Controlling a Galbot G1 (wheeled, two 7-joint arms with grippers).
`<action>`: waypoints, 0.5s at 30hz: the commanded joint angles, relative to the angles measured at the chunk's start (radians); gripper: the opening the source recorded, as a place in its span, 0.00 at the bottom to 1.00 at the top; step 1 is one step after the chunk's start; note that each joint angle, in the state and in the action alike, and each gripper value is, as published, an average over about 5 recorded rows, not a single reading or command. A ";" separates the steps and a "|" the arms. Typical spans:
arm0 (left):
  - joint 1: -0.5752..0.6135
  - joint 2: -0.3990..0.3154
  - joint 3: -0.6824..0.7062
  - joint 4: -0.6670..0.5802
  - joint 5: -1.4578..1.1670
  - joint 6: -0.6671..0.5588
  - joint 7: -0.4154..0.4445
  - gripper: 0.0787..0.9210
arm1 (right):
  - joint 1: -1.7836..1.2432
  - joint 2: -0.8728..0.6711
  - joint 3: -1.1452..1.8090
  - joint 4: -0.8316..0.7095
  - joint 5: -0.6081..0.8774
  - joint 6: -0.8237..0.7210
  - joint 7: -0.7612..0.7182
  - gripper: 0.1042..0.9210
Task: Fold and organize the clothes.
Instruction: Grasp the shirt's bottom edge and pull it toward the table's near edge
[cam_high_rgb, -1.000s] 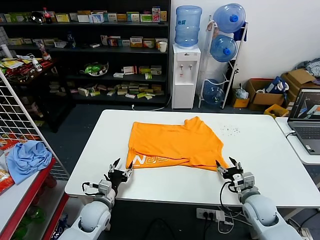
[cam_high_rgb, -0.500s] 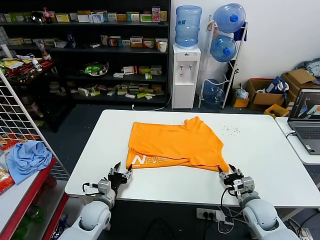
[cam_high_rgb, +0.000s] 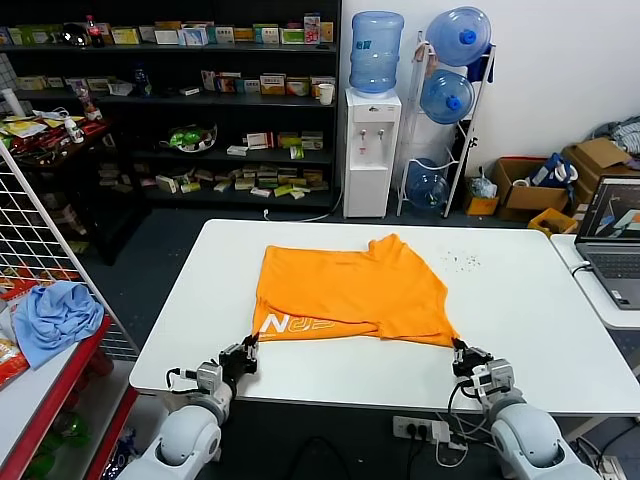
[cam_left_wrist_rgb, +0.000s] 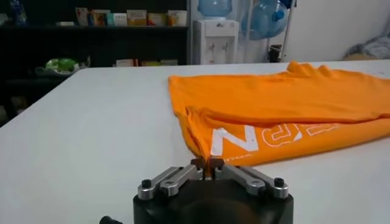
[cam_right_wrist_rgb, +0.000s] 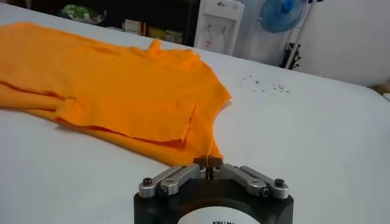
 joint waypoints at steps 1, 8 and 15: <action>0.044 0.065 -0.005 -0.101 -0.051 0.025 -0.007 0.03 | -0.059 -0.041 0.024 0.072 0.012 -0.004 0.010 0.02; 0.164 0.147 -0.014 -0.248 -0.071 0.045 -0.028 0.02 | -0.209 -0.076 0.088 0.182 0.031 -0.022 0.029 0.02; 0.324 0.198 -0.036 -0.358 -0.064 0.078 -0.050 0.02 | -0.376 -0.080 0.146 0.284 0.028 -0.045 0.055 0.02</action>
